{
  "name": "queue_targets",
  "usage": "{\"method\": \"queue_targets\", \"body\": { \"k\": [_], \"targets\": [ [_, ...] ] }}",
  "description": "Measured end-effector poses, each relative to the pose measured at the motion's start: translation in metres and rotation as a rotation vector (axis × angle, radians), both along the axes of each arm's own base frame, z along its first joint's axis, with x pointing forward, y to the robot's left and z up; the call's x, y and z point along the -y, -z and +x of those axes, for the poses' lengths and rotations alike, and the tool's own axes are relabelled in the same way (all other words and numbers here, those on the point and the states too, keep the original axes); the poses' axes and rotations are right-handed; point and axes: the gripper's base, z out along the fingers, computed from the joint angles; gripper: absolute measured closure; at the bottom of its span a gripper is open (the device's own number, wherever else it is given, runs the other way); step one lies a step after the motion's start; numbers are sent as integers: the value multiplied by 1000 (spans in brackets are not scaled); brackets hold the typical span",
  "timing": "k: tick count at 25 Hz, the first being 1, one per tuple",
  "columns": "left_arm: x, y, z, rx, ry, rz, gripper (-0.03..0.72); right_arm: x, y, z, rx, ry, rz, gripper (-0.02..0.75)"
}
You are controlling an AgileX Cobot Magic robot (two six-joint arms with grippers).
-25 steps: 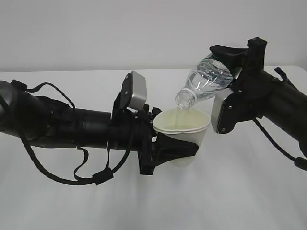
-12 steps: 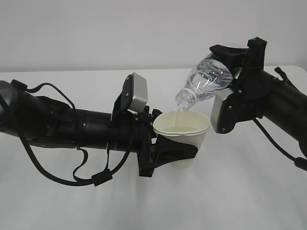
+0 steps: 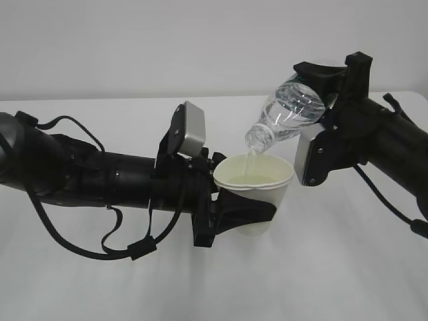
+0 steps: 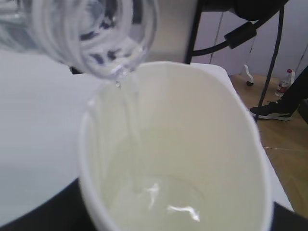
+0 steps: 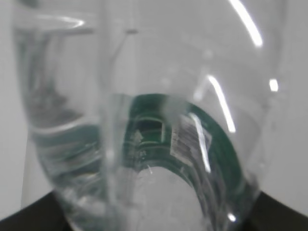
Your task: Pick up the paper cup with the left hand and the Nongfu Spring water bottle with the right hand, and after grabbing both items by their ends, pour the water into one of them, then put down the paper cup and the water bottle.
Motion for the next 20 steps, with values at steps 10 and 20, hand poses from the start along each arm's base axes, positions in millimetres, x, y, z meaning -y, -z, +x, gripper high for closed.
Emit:
{"method": "queue_targets", "body": {
  "k": [10, 20],
  "targets": [
    [0, 0, -1, 0, 6, -5, 293, 0, 0, 0, 5, 3, -5, 318],
    [0, 0, 0, 0, 5, -4, 293, 1, 0, 0, 12, 8, -16, 318]
  ]
}}
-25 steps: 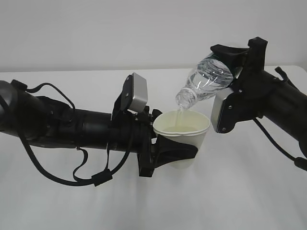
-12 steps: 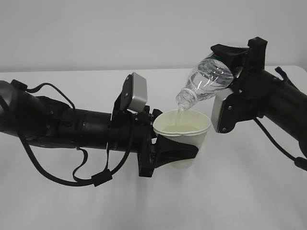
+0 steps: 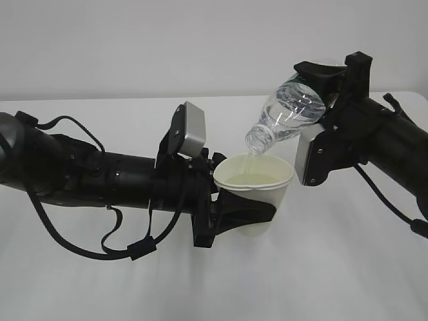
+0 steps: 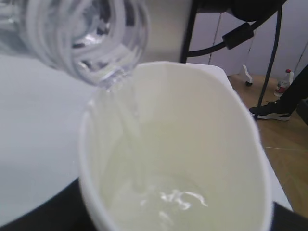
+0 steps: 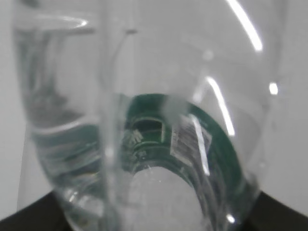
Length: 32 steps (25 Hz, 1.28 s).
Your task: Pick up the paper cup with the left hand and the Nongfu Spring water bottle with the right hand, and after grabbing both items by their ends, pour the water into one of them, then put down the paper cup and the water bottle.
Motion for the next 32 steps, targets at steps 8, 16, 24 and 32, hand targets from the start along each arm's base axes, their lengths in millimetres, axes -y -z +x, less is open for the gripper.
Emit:
{"method": "queue_targets", "body": {
  "k": [8, 16, 24, 32],
  "targets": [
    [0, 1, 1, 2, -7, 16, 293, 0, 0, 0, 0, 3, 1, 318],
    [-1, 3, 1, 3, -15, 29, 293, 0, 0, 0, 0, 3, 0, 318],
    [-1, 2, 3, -3, -34, 23, 293, 0, 0, 0, 0, 3, 0, 318],
    [-1, 2, 3, -3, -38, 25, 293, 0, 0, 0, 3, 3, -4, 318]
  ]
}}
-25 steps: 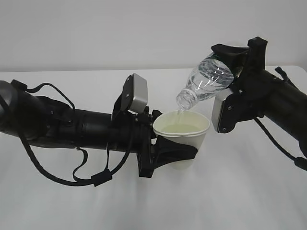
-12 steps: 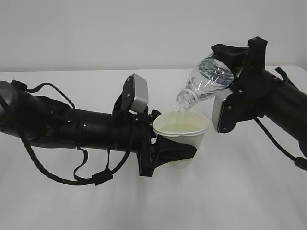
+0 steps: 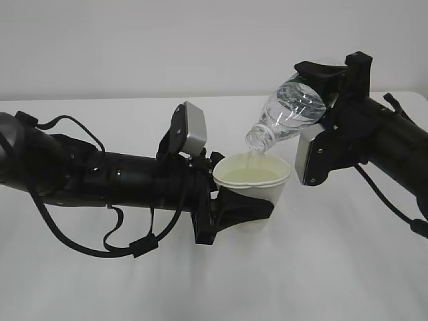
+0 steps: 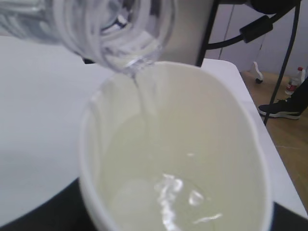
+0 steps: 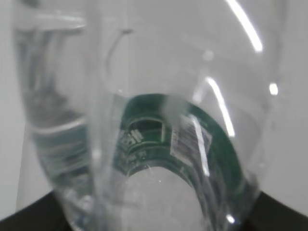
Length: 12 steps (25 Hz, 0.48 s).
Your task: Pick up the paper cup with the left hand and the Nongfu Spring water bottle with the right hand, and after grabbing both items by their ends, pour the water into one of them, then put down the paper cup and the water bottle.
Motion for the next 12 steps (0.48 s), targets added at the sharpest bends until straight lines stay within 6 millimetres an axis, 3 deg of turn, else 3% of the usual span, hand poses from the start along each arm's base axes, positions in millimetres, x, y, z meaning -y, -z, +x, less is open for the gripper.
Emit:
{"method": "queue_targets", "body": {
  "k": [12],
  "targets": [
    [0, 1, 0, 0, -4, 6, 293, 0, 0, 0, 4, 0, -8, 318]
  ]
}}
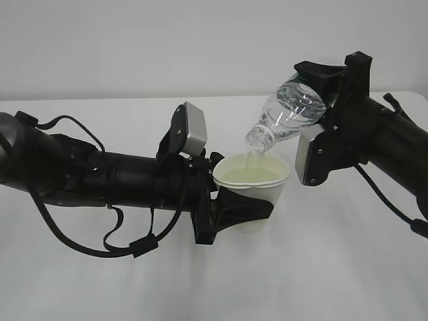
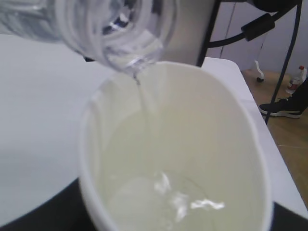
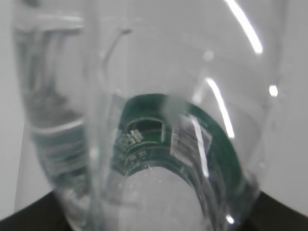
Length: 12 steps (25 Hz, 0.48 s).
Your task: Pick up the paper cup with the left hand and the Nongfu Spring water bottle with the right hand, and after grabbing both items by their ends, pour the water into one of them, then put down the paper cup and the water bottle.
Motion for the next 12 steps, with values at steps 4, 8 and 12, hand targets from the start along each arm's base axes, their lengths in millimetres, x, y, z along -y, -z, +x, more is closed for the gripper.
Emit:
{"method": "queue_targets", "body": {
  "k": [4, 8, 12],
  "targets": [
    [0, 0, 0, 0, -1, 2, 293, 0, 0, 0, 0, 0, 0, 318],
    [0, 0, 0, 0, -1, 2, 293, 0, 0, 0, -4, 0, 7, 318],
    [0, 0, 0, 0, -1, 2, 293, 0, 0, 0, -30, -3, 54, 318]
  ]
}}
